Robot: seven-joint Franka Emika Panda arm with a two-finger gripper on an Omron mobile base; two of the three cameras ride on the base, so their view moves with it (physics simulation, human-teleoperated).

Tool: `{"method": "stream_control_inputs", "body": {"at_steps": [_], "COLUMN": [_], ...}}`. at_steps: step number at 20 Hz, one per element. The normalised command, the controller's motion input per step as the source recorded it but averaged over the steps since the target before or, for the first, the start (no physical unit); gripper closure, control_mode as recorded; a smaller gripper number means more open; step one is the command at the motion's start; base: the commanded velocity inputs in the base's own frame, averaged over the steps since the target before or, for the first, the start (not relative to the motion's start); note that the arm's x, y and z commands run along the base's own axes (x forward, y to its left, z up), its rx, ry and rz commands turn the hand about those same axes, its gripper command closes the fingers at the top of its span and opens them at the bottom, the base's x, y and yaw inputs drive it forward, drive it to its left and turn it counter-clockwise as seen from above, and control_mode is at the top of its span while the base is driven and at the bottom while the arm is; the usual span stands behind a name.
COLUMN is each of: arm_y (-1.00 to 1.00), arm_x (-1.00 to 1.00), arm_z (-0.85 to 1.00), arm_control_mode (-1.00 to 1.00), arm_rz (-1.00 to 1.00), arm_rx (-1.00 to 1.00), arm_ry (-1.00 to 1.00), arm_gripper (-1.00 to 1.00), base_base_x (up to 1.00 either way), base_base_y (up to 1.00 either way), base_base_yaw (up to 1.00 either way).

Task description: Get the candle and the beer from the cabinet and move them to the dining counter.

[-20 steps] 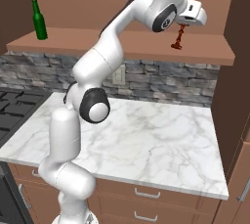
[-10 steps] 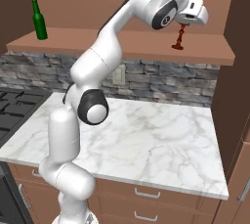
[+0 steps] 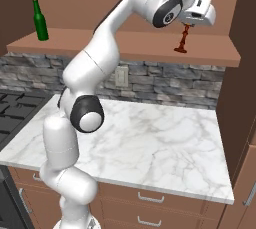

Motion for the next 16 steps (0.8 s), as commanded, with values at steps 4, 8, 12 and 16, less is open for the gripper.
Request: {"method": "stream_control_inputs", "body": {"at_steps": [4, 8, 12, 16], "arm_y": [0.03, 0.08, 0.28, 0.52], "arm_x": [-0.59, -0.64, -0.84, -1.00], "arm_z": [0.00, 0.00, 0.00, -0.02], "arm_control_mode": [-1.00, -1.00, -1.00, -1.00], "arm_rz": [0.00, 0.00, 0.00, 0.03], "arm_rx": [0.00, 0.00, 0.00, -0.01], "arm_ry": [0.00, 0.00, -0.03, -0.12], "arm_gripper": [1.00, 1.00, 1.00, 1.00], "base_base_x": [0.00, 0.00, 0.00, 0.00], "base_base_y": [0.00, 0.00, 0.00, 0.00], "base_base_yaw": [0.00, 0.00, 0.00, 0.00]}}
